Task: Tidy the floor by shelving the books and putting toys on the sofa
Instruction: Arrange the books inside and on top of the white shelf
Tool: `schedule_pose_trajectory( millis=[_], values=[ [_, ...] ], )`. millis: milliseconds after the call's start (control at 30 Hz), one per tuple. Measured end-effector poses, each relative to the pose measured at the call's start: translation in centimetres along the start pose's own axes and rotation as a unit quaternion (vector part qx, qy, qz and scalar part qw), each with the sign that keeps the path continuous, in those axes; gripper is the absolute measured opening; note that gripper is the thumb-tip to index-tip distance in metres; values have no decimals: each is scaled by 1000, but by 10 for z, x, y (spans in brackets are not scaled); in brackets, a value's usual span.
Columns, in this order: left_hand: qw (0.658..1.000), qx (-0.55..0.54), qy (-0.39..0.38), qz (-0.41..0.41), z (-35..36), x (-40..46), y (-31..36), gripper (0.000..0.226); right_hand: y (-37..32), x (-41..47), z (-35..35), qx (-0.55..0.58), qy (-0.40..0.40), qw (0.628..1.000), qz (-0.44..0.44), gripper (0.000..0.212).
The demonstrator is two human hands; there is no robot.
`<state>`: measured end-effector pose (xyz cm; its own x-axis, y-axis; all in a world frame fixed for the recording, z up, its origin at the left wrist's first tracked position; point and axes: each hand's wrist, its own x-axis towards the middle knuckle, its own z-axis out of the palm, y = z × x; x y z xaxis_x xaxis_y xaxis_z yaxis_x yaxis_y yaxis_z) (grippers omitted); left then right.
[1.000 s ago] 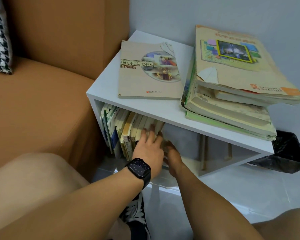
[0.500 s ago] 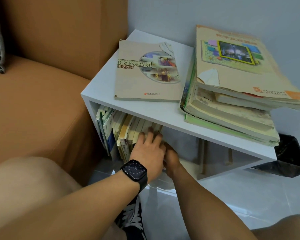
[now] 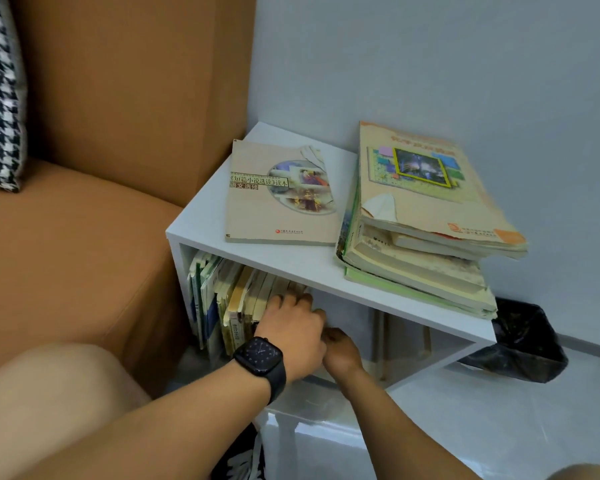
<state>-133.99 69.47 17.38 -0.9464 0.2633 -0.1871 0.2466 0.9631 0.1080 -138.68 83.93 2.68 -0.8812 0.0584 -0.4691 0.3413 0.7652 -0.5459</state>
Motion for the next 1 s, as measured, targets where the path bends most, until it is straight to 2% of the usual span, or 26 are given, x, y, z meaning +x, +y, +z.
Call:
schedule_pose_trajectory(
  millis=[100, 167, 267, 333, 400, 533, 600, 700, 800, 867, 933, 1000],
  values=[
    [999, -54, -3, -6, -9, -7, -5, 37, -34, -45, -31, -119, -46, 989, -73, 24],
    [990, -143, -19, -5, -18, -17, -9, 33, -58, -83, -56, -198, -105, 968, -110, 25],
    [965, -258, -36, 22, -31, -39, -10, 32, -82, -136, -95, -236, -122, 952, -150, 26],
    [957, -286, 9, 55, -41, -54, -12, 33, -94, -168, -116, -211, -69, 957, -184, 19],
    [933, -343, 83, 66, -55, -66, -15, 33, -109, -190, -130, -152, -5, 964, -219, 17],
    [840, -488, 234, 30, -79, -80, -25, 25, -141, -209, -141, -77, 102, 950, -286, 20],
    [805, -528, 270, -2, -86, -82, -30, 27, -149, -208, -148, -63, 130, 942, -302, 21],
    [774, -569, 274, -38, -93, -82, -35, 32, -162, -202, -171, -80, 181, 920, -337, 21],
    [771, -584, 250, -47, -94, -80, -33, 29, -170, -189, -201, -123, 305, 868, -373, 23],
    [780, -579, 235, -33, -92, -77, -29, 30, -167, -173, -216, -155, 354, 858, -339, 38],
    [793, -568, 221, -18, -90, -73, -24, 32, -159, -154, -222, -182, 313, 895, -261, 66],
    [806, -556, 203, -10, -90, -67, -22, 31, -151, -137, -222, -222, 223, 929, -197, 90]
  ],
)
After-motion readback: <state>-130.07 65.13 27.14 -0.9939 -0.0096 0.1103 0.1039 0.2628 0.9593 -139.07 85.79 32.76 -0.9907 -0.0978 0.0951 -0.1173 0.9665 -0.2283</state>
